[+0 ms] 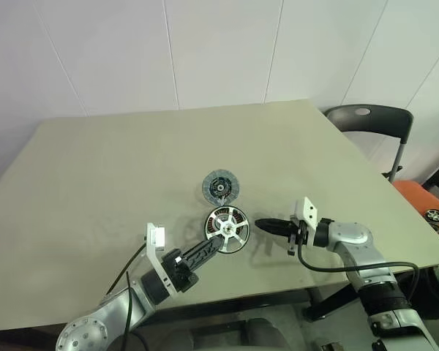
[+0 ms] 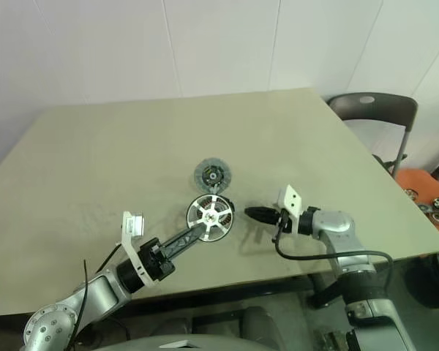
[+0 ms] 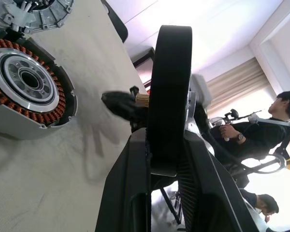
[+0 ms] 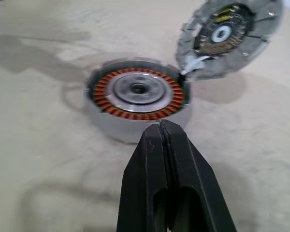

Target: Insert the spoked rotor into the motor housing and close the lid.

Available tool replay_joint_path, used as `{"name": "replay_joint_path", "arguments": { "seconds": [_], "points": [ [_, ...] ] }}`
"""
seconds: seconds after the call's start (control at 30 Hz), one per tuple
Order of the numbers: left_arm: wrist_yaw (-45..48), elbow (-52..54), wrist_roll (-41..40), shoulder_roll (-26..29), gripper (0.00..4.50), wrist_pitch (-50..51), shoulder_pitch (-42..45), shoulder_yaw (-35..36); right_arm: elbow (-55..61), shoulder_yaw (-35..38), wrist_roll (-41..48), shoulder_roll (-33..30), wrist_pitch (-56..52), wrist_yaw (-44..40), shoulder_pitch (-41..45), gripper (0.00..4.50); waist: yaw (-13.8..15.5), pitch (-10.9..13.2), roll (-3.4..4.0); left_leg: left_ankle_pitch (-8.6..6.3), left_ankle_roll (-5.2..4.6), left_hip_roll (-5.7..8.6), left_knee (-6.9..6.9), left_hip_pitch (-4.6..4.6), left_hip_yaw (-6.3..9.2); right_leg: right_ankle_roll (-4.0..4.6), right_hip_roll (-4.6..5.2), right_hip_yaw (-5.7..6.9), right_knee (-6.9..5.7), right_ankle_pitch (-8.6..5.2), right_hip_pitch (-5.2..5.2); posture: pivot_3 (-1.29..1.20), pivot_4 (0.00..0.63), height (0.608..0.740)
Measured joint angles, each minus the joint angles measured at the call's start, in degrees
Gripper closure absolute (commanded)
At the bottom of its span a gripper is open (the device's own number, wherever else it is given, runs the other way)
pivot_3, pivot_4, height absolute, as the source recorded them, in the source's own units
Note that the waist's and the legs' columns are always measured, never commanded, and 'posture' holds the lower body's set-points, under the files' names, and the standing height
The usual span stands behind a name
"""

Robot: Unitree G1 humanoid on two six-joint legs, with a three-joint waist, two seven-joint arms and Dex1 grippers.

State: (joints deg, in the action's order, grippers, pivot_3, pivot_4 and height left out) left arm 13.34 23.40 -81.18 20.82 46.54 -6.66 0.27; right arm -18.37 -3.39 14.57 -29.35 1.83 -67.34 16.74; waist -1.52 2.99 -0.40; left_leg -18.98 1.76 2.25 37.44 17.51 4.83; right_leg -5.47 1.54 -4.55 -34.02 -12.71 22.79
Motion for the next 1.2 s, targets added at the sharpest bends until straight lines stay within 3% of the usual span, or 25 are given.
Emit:
{"name": "replay_joint_path", "arguments": {
  "seconds": [0.1,0.17,0.27,0.4,0.57,0.77,0.87,1.2],
  "points": [
    [9.2,-24.4,3.8,6.3,4.07,0.6,15.0,5.4,-1.4,-0.5,0.1,-0.1,-0.1,-1.4,2.3,4.5,0.0,0.0,-0.01,0.02,0.03,-0.06,0.09,-0.05,0.18,0.12,-0.31,0.06,0.0,0.08,0.06,0.0,0.0,0.74],
    [14.1,-30.7,6.0,7.2,4.07,0.8,17.0,7.9,-2.4,-0.7,-0.3,-1.3,-0.3,-2.4,1.1,4.5,-1.0,-0.1,-0.07,0.0,0.02,0.04,-0.18,-0.13,0.12,0.12,-0.07,-0.01,0.04,0.08,-0.07,0.0,0.0,0.74],
    [18.2,-34.1,8.7,5.5,4.07,2.3,17.4,7.5,-4.2,-1.8,-1.9,-0.9,-0.1,-2.1,-0.1,4.5,-1.1,-0.1,-0.12,-0.06,0.0,0.08,-0.21,0.26,0.13,0.02,0.1,-0.15,0.0,0.32,0.57,0.0,0.0,0.74],
    [21.3,-35.6,11.7,5.2,4.07,3.5,18.0,8.1,-7.7,-2.2,-2.6,-0.6,1.5,-0.9,1.2,4.5,-0.7,-0.1,-0.14,0.12,0.36,0.02,-0.21,0.95,0.22,0.06,0.18,-0.13,-0.1,0.4,1.36,0.0,0.0,0.74],
    [23.3,-36.9,14.4,3.9,4.07,4.4,18.4,9.4,-10.4,-2.0,-2.5,-1.8,1.9,-2.4,3.6,4.5,-0.2,-0.1,-0.11,0.01,0.13,0.09,-0.11,0.86,0.13,0.19,0.13,-0.09,-0.1,0.44,1.18,0.0,0.0,0.74],
    [25.7,-37.2,15.7,3.4,4.07,7.0,18.7,10.5,-14.5,4.7,1.5,-13.9,-4.0,-10.4,14.5,4.5,0.5,-0.1,-0.12,-0.02,0.07,0.04,0.27,0.66,0.17,0.37,-0.01,0.03,-0.07,0.4,0.72,0.0,0.0,0.74],
    [27.4,-33.2,13.3,3.5,4.07,11.7,18.1,11.1,-14.5,4.9,1.9,-13.4,-4.3,-11.5,14.7,4.5,0.3,-0.3,-0.48,-0.04,0.04,-0.06,0.2,0.51,0.23,0.17,-0.1,0.12,-0.09,0.26,0.58,0.0,0.0,0.74],
    [26.0,-27.9,10.4,2.6,4.07,17.1,17.3,13.8,-14.3,3.7,1.9,-11.6,-5.4,-12.7,12.4,4.5,0.5,-0.2,-0.1,-0.04,0.05,0.02,0.47,0.62,0.18,0.36,0.02,0.01,-0.13,0.41,0.6,0.0,0.0,0.74]
  ]
}}
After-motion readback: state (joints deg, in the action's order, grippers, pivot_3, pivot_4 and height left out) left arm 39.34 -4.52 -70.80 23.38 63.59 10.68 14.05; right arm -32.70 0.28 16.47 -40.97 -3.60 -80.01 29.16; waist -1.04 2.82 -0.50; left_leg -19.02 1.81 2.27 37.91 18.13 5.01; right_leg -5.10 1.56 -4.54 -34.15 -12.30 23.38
